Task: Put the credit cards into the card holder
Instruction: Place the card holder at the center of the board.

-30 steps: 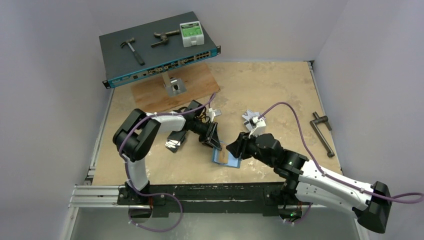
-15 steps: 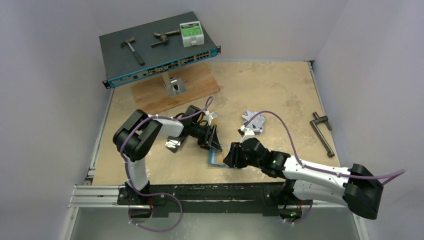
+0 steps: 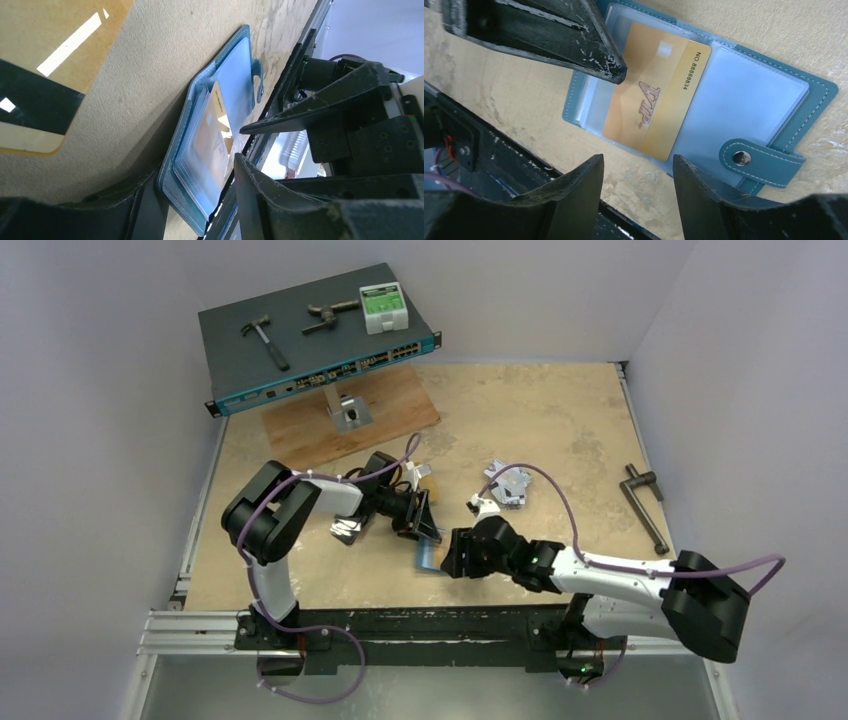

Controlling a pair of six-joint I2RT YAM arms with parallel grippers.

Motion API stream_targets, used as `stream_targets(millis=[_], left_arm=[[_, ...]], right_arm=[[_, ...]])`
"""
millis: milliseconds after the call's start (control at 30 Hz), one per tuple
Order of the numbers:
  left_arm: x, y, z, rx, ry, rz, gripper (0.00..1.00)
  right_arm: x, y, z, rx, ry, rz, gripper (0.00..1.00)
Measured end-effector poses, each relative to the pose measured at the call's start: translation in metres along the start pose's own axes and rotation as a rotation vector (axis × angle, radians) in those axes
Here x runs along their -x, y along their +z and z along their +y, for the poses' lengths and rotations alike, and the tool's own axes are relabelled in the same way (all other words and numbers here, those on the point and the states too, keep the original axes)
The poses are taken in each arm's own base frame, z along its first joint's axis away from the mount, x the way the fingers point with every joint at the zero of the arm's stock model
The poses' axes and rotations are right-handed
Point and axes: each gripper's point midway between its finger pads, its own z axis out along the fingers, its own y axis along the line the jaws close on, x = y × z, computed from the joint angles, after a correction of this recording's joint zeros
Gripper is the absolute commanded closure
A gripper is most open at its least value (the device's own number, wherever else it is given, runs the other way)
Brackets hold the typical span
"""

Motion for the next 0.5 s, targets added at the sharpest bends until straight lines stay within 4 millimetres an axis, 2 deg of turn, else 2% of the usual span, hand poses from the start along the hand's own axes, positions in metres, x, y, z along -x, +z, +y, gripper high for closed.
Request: stream_targets(millis=[200, 500], left_arm=[[0.004, 0.000, -0.002, -0.008, 0.002, -0.014, 0.54], [0.005, 0.000, -0.001, -0.013, 0.004, -0.025, 0.54]], right_arm=[[-0.006, 0.014, -0.005, -0.035, -0.032, 0.034, 0.46], [0.002, 0.019, 0.003, -0.010, -0.061, 0.014, 0.46]])
